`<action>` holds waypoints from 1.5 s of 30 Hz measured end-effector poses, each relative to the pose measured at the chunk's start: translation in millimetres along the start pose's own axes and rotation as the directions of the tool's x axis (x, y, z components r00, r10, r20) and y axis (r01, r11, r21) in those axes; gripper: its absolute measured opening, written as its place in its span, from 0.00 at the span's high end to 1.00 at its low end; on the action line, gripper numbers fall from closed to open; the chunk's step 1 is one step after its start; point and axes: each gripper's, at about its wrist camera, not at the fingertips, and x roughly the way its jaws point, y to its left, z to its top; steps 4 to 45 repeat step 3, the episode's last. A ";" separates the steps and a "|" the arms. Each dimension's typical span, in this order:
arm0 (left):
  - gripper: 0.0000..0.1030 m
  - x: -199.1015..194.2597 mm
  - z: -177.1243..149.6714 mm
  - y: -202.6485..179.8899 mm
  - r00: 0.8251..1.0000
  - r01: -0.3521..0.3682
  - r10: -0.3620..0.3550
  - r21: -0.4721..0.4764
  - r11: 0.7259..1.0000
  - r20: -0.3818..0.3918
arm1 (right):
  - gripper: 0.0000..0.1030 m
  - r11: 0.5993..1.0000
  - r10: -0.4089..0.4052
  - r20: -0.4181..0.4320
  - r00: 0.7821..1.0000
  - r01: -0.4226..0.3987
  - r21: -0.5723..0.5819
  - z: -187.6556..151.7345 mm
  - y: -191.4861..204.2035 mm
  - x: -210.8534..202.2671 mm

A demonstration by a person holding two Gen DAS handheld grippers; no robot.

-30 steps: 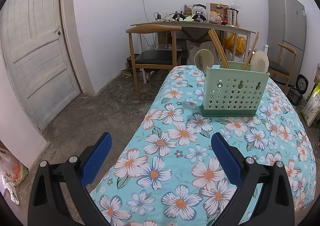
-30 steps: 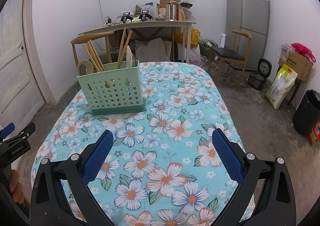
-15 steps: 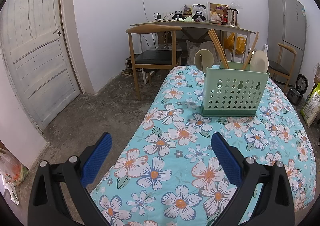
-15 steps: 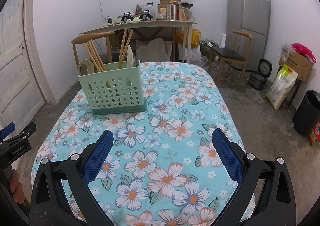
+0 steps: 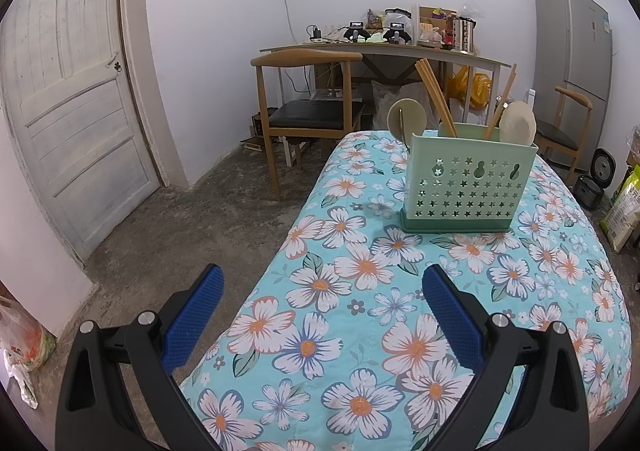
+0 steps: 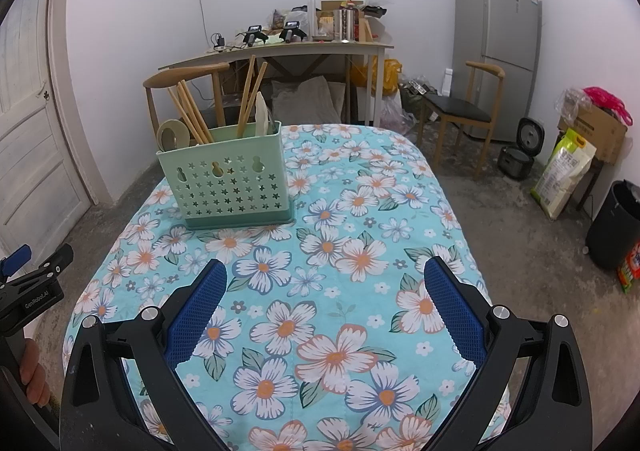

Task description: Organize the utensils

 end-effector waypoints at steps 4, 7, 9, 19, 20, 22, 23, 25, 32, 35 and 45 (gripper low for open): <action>0.05 -0.6 0.1 0.0 1.000 0.001 -0.001 -0.004 1.000 -0.003 | 0.08 1.000 0.001 0.000 1.000 -0.001 0.001 0.3 0.4 -0.1; 0.05 -0.6 0.1 0.0 1.000 0.001 -0.001 -0.004 1.000 -0.003 | 0.08 1.000 0.001 0.000 1.000 -0.001 0.001 0.3 0.4 -0.1; 0.05 -0.6 0.1 0.0 1.000 0.001 -0.001 -0.004 1.000 -0.003 | 0.08 1.000 0.001 0.000 1.000 -0.001 0.001 0.3 0.4 -0.1; 0.05 -0.6 0.1 0.0 1.000 0.001 -0.001 -0.004 1.000 -0.003 | 0.08 1.000 0.001 0.000 1.000 -0.001 0.001 0.3 0.4 -0.1; 0.05 -0.6 0.1 0.0 1.000 0.001 -0.001 -0.004 1.000 -0.003 | 0.08 1.000 0.001 0.000 1.000 -0.001 0.001 0.3 0.4 -0.1; 0.05 -0.6 0.1 0.0 1.000 0.001 -0.001 -0.004 1.000 -0.003 | 0.08 1.000 0.001 0.000 1.000 -0.001 0.001 0.3 0.4 -0.1; 0.05 -0.6 0.1 0.0 1.000 0.001 -0.001 -0.004 1.000 -0.003 | 0.08 1.000 0.001 0.000 1.000 -0.001 0.001 0.3 0.4 -0.1; 0.05 -0.6 0.1 0.0 1.000 0.001 -0.001 -0.004 1.000 -0.003 | 0.08 1.000 0.001 0.000 1.000 -0.001 0.001 0.3 0.4 -0.1; 0.05 -0.6 0.1 0.0 1.000 0.001 -0.001 -0.004 1.000 -0.003 | 0.08 1.000 0.001 0.000 1.000 -0.001 0.001 0.3 0.4 -0.1; 0.05 -0.6 0.1 0.0 1.000 0.001 -0.001 -0.004 1.000 -0.003 | 0.08 1.000 0.001 0.000 1.000 -0.001 0.001 0.3 0.4 -0.1; 0.05 -0.6 0.1 0.0 1.000 0.001 -0.001 -0.004 1.000 -0.003 | 0.08 1.000 0.001 0.000 1.000 -0.001 0.001 0.3 0.4 -0.1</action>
